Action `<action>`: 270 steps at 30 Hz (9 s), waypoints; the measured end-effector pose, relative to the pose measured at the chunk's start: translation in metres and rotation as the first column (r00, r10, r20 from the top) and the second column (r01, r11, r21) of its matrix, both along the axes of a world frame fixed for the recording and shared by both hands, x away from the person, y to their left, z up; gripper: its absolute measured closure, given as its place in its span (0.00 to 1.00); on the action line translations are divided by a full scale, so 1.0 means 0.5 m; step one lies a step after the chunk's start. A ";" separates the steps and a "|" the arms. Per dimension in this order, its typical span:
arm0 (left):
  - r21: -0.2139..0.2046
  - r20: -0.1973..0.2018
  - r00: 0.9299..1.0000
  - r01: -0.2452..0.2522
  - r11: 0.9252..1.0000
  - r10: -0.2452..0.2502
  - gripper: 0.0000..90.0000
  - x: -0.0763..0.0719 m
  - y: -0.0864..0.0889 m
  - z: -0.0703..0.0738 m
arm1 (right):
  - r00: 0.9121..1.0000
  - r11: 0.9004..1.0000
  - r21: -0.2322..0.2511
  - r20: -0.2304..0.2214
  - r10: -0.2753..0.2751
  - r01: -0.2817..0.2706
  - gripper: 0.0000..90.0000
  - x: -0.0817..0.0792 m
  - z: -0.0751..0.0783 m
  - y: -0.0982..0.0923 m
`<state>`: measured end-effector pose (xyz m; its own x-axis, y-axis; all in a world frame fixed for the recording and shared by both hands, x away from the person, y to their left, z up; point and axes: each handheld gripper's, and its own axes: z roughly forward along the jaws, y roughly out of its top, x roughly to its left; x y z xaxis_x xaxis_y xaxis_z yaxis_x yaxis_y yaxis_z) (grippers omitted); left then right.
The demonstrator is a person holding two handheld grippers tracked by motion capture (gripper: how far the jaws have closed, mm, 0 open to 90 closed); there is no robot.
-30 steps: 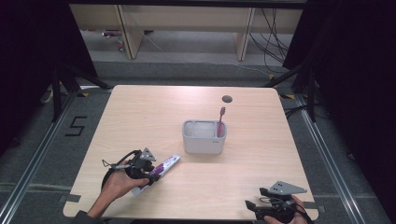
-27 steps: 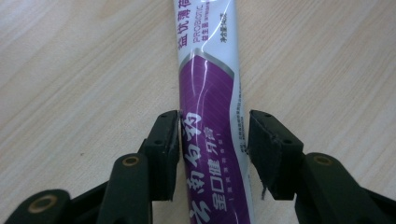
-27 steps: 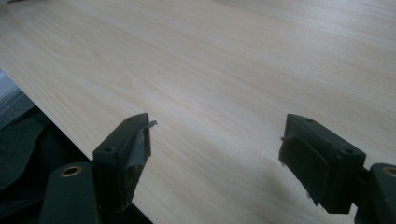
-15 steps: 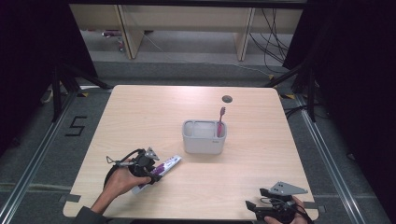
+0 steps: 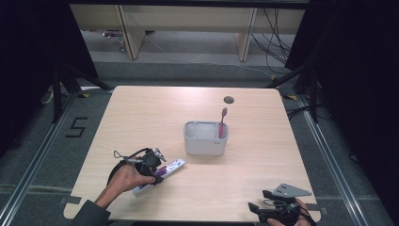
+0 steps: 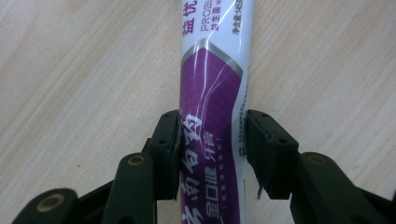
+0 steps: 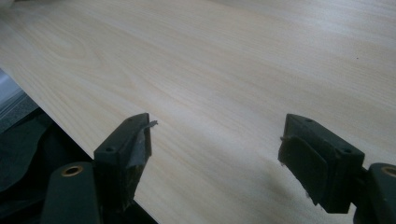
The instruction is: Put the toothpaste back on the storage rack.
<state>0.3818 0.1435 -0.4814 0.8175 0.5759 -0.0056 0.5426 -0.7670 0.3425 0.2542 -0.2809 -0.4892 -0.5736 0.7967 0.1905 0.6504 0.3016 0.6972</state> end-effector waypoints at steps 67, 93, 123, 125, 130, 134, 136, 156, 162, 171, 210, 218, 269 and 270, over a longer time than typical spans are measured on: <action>0.062 -0.084 0.992 0.102 0.993 -0.097 0.83 -0.004 -0.032 0.002 | 1.000 1.000 -0.003 0.009 0.018 -0.018 0.28 0.003 -0.004 -0.005; -0.183 0.021 0.997 0.083 0.979 -0.081 0.84 -0.012 -0.010 0.043 | 1.000 1.000 0.003 0.005 0.003 -0.003 0.28 0.003 -0.006 -0.006; -0.526 0.200 0.976 0.028 0.850 0.091 0.84 -0.011 0.004 0.139 | 1.000 1.000 -0.007 0.018 -0.006 0.007 0.28 0.005 -0.005 -0.012; -0.536 0.213 0.971 0.025 0.844 0.107 0.84 -0.010 0.002 0.148 | 1.000 1.000 -0.008 0.022 -0.008 0.008 0.28 0.005 -0.005 -0.012; -0.553 0.233 0.966 0.037 0.832 0.112 0.84 -0.001 -0.008 0.171 | 1.000 1.000 -0.007 0.019 -0.006 0.006 0.28 0.005 -0.005 -0.012; -0.549 0.248 0.963 0.045 0.835 0.110 0.84 0.009 -0.022 0.190 | 1.000 1.000 -0.008 0.020 -0.007 0.007 0.28 0.005 -0.005 -0.012; -0.557 0.260 0.959 0.051 0.829 0.116 0.84 0.014 -0.028 0.200 | 1.000 1.000 -0.008 0.022 -0.007 0.007 0.28 0.005 -0.005 -0.012; -0.617 0.299 0.942 0.068 0.784 0.153 0.84 0.084 -0.105 0.272 | 1.000 1.000 0.022 -0.003 -0.005 0.006 0.28 0.004 -0.007 -0.012; -0.642 0.307 0.934 0.061 0.764 0.183 0.84 0.110 -0.135 0.278 | 1.000 1.000 0.006 0.012 0.001 -0.001 0.28 0.005 -0.007 -0.015; -0.660 0.316 0.924 0.049 0.750 0.217 0.84 0.140 -0.162 0.281 | 1.000 1.000 0.009 0.015 0.003 -0.003 0.28 0.007 -0.008 -0.018; -0.704 0.355 0.889 0.051 0.708 0.290 0.84 0.198 -0.228 0.185 | 1.000 1.000 0.017 0.011 -0.003 0.002 0.28 0.004 -0.006 -0.024; -0.701 0.353 0.889 0.044 0.712 0.292 0.84 0.198 -0.228 0.154 | 1.000 1.000 0.016 0.014 0.009 -0.009 0.28 0.005 -0.007 -0.024; -0.538 0.398 0.902 0.082 0.839 0.167 0.78 0.174 -0.232 0.078 | 1.000 1.000 0.023 -0.011 0.009 -0.009 0.28 0.003 -0.010 -0.019; -0.539 0.407 0.899 0.091 0.838 0.163 0.78 0.172 -0.232 0.077 | 1.000 1.000 0.022 -0.011 0.010 -0.010 0.28 0.003 -0.010 -0.019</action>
